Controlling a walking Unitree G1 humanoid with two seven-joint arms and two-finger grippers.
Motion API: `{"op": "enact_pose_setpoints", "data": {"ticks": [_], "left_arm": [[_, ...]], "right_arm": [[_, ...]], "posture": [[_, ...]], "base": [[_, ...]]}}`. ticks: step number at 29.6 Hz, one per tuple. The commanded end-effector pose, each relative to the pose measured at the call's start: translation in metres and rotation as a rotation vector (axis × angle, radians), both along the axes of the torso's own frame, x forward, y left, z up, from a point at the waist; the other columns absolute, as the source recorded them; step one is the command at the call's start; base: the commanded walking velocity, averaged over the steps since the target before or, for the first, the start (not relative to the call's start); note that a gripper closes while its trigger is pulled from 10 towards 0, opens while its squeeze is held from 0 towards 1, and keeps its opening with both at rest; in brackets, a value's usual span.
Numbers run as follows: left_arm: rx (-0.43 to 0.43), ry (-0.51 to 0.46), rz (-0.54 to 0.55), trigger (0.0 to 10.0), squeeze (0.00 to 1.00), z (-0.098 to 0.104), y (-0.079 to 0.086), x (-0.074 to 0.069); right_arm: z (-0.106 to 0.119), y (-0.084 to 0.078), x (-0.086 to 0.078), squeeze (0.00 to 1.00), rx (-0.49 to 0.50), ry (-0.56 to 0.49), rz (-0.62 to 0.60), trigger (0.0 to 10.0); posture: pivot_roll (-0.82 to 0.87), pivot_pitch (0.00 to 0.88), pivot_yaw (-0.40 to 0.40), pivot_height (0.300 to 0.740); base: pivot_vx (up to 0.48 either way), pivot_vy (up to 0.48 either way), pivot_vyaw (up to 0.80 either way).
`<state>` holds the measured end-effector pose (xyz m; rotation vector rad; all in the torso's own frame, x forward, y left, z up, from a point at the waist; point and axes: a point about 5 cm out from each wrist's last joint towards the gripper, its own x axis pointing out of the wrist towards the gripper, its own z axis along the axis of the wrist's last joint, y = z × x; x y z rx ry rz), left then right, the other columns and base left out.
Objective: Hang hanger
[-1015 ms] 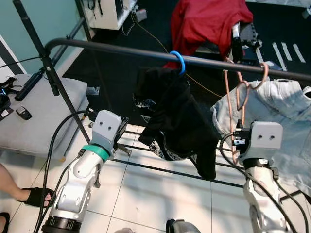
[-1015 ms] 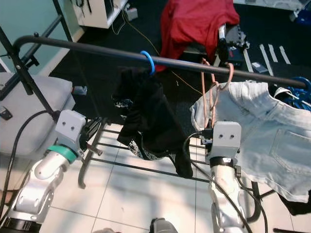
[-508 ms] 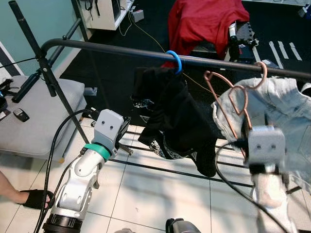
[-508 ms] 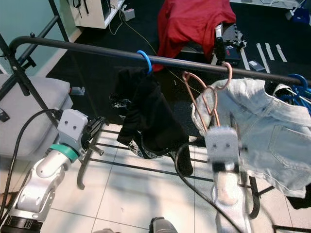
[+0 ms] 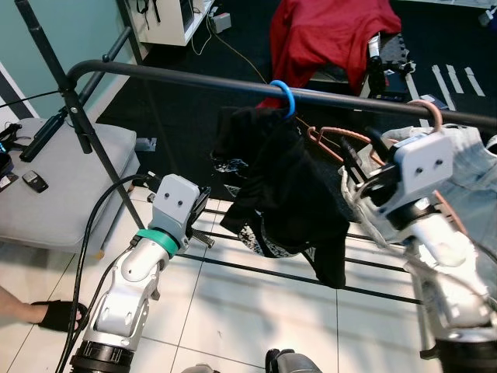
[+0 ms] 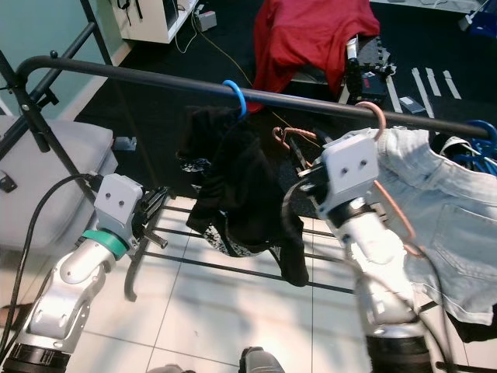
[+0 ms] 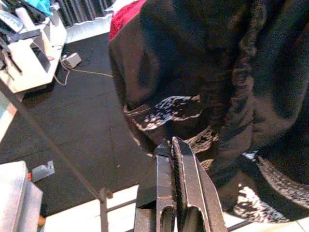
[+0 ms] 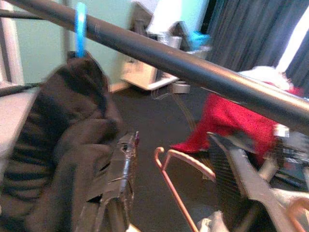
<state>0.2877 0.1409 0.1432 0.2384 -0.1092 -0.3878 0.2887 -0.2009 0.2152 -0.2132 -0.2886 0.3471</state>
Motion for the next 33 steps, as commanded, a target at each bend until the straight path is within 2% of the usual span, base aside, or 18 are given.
{"op": "enact_pose_setpoints", "data": {"ticks": [1,2,5,6,7,8,10,11,12,17,21,23,24,25,28,29,30,33], "left_arm": [[0.008,0.022,0.011,10.0,0.00,-0.004,0.003,-0.003],[0.011,0.023,0.013,10.0,0.00,-0.005,0.004,-0.004],[0.013,0.024,0.014,10.0,0.00,-0.005,0.005,-0.005],[0.015,0.024,0.015,10.0,0.00,-0.004,0.005,-0.005],[0.016,0.024,0.016,10.0,0.00,-0.004,0.006,-0.005],[0.016,0.024,0.016,10.0,0.00,-0.004,0.006,-0.005],[0.019,0.024,0.016,10.0,0.00,-0.004,0.006,-0.006],[0.019,0.024,0.016,10.0,0.00,-0.004,0.006,-0.006],[0.019,0.025,0.017,10.0,0.00,-0.003,0.006,-0.006],[0.019,0.025,0.018,10.0,0.00,-0.003,0.006,-0.006],[0.020,0.026,0.019,10.0,0.00,-0.002,0.007,-0.007],[0.020,0.026,0.019,10.0,0.00,-0.002,0.007,-0.007],[0.021,0.024,0.019,10.0,0.00,-0.001,0.007,-0.007],[0.021,0.024,0.019,10.0,0.00,-0.001,0.007,-0.007],[0.022,0.016,0.028,10.0,0.00,0.002,0.009,-0.006],[0.022,0.016,0.028,10.0,0.00,0.002,0.009,-0.006],[0.022,0.013,0.037,10.0,0.00,0.003,0.011,-0.007],[0.022,0.014,0.040,10.0,0.00,0.003,0.011,-0.008]], "right_arm": [[-0.002,-0.007,0.001,1.00,0.027,0.053,0.033,10.0],[-0.002,-0.012,0.001,1.00,0.038,0.099,0.085,10.0],[0.002,-0.017,0.001,1.00,0.039,0.127,0.153,10.0],[0.007,-0.019,0.000,0.00,0.072,0.150,0.237,10.0],[0.012,-0.018,-0.001,0.00,0.086,0.151,0.301,10.0],[0.012,-0.018,-0.001,0.00,0.086,0.151,0.301,10.0],[0.019,-0.009,-0.003,0.00,0.106,0.178,0.449,10.0],[0.019,-0.009,-0.003,0.00,0.106,0.178,0.449,10.0],[0.019,-0.004,-0.005,0.00,0.094,0.195,0.500,10.0],[0.015,0.001,-0.005,0.00,0.071,0.220,0.536,10.0],[-0.012,0.012,0.006,0.00,-0.014,0.335,0.570,10.0],[-0.012,0.012,0.006,0.00,-0.014,0.335,0.570,10.0],[-0.018,0.013,0.017,0.00,-0.030,0.346,0.521,10.0],[-0.018,0.013,0.017,0.00,-0.030,0.346,0.521,10.0],[-0.026,0.016,0.054,0.00,-0.028,0.322,0.376,10.0],[-0.026,0.016,0.054,0.00,-0.028,0.322,0.376,10.0],[-0.024,0.021,0.064,0.00,-0.009,0.323,0.370,10.0],[-0.024,0.022,0.065,0.00,-0.003,0.329,0.377,10.0]], "posture": [[-0.04,0.078,0.060,0.740],[-0.04,0.078,0.060,0.740],[-0.03,0.084,0.061,0.740],[-0.03,0.086,0.061,0.740],[-0.03,0.088,0.062,0.740],[-0.03,0.088,0.062,0.740],[-0.03,0.092,0.060,0.740],[-0.03,0.092,0.060,0.740],[-0.02,0.092,0.060,0.740],[-0.02,0.094,0.060,0.740],[-0.01,0.098,0.064,0.740],[-0.01,0.098,0.064,0.740],[0.00,0.099,0.065,0.740],[0.00,0.099,0.065,0.740],[0.02,0.098,0.059,0.740],[0.02,0.098,0.059,0.740],[0.03,0.098,0.056,0.740],[0.03,0.097,0.054,0.740]], "base": [[0.000,0.000,0.00],[0.000,0.000,0.00],[0.000,0.000,0.00],[0.000,0.000,0.00],[0.000,0.000,0.00],[0.000,0.000,0.00],[0.000,0.000,0.00],[0.000,0.000,0.00],[0.000,0.000,0.00],[0.000,0.000,0.00],[0.000,0.000,0.00],[0.000,0.000,0.00],[0.000,0.000,0.00],[0.000,0.000,0.00],[0.000,0.000,0.00],[0.000,0.000,0.00],[0.000,0.000,0.00],[0.000,0.000,0.00]]}}
